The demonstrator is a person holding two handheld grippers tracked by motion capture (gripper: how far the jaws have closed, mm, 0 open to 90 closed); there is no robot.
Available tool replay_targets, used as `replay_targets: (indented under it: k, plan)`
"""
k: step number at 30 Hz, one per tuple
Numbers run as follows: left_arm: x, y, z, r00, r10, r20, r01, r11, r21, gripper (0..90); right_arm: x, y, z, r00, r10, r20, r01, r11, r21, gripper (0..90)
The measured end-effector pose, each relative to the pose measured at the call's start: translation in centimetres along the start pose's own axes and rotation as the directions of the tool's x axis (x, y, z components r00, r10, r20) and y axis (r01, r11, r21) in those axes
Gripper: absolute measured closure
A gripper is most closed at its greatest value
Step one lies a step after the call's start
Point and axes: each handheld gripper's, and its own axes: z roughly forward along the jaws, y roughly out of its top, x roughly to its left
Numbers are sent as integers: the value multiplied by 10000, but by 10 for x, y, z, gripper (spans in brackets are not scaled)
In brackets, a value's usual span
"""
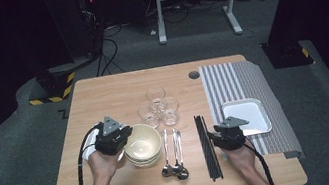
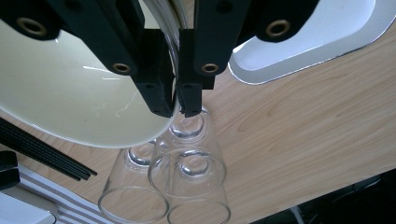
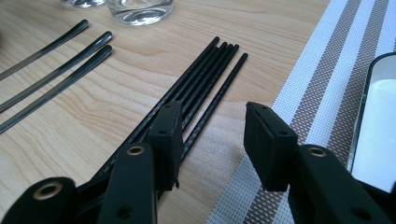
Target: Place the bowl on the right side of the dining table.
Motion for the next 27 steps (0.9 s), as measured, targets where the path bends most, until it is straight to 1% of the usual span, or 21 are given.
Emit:
replay_targets:
  k: [4,6,11,18,21,24,27]
  plan:
    - [1,1,0,9999,-91,49,91,9999,72,843,0,0,0,10000,15,11,-15,10000,21,572]
    - [2,1,0,9997,-212,111,211,9997,133,842,0,0,0,10000,32,22,-32,10000,29,572]
    - [3,2,2,9990,-385,205,376,9984,424,838,0,0,0,10000,8,9,-8,10000,-13,572]
    - [3,6,4,9992,-356,184,341,9965,759,827,0,0,0,10000,33,-6,-33,10000,-22,570]
    - [2,8,7,9992,-349,200,328,9948,962,804,-1,0,0,10000,89,-7,-90,10000,-37,570]
    - [2,8,8,9992,-343,186,321,9940,1041,798,-1,0,0,10000,87,-20,-87,9999,-69,571]
    - [2,7,10,9992,-351,216,321,9919,1230,798,-1,0,0,10000,77,-28,-77,9999,-74,570]
